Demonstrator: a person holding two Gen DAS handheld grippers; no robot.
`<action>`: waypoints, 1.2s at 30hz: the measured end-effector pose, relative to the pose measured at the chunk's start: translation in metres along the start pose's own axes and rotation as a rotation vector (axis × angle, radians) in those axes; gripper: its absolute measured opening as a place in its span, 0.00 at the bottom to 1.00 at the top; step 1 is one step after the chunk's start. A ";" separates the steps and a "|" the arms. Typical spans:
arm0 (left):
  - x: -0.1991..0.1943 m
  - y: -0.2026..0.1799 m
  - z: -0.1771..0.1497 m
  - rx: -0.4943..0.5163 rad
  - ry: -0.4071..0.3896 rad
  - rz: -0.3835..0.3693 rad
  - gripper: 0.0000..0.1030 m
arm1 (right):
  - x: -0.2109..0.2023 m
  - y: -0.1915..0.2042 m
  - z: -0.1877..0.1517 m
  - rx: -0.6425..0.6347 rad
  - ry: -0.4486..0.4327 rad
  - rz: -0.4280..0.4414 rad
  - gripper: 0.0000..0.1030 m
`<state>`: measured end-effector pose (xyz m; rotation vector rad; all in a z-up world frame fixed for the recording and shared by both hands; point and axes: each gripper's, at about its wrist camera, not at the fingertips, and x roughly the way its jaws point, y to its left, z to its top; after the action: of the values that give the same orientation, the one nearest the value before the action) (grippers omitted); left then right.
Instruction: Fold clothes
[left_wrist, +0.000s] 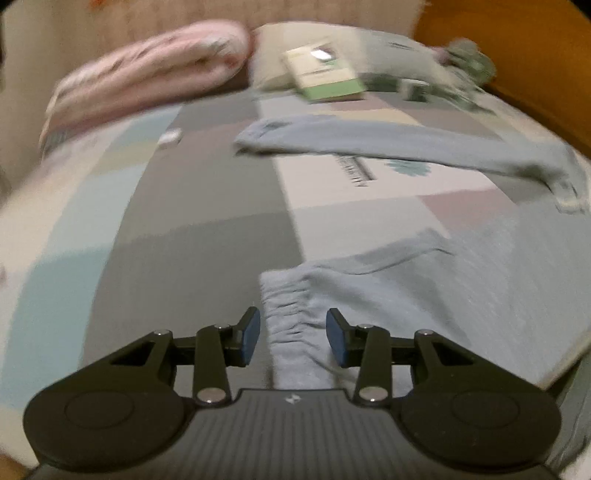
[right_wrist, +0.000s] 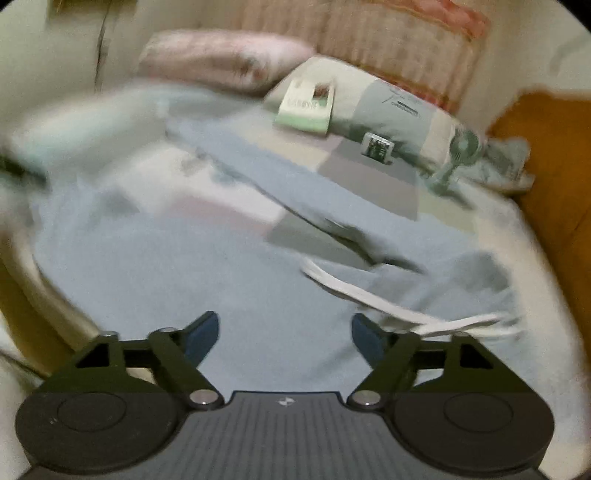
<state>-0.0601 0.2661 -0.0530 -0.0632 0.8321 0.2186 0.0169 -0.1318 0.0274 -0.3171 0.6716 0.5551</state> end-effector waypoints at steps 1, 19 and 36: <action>0.007 0.004 -0.002 -0.026 0.014 -0.006 0.39 | -0.001 0.000 0.001 0.047 -0.024 0.033 0.83; 0.032 -0.017 -0.020 -0.071 0.027 0.054 0.26 | -0.027 0.065 0.006 0.192 -0.298 0.176 0.97; -0.011 0.004 -0.036 -0.176 0.057 0.098 0.30 | -0.034 0.055 0.004 0.241 -0.338 0.148 1.00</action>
<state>-0.0948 0.2634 -0.0687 -0.1945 0.8724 0.3830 -0.0350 -0.0979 0.0477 0.0535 0.4295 0.6433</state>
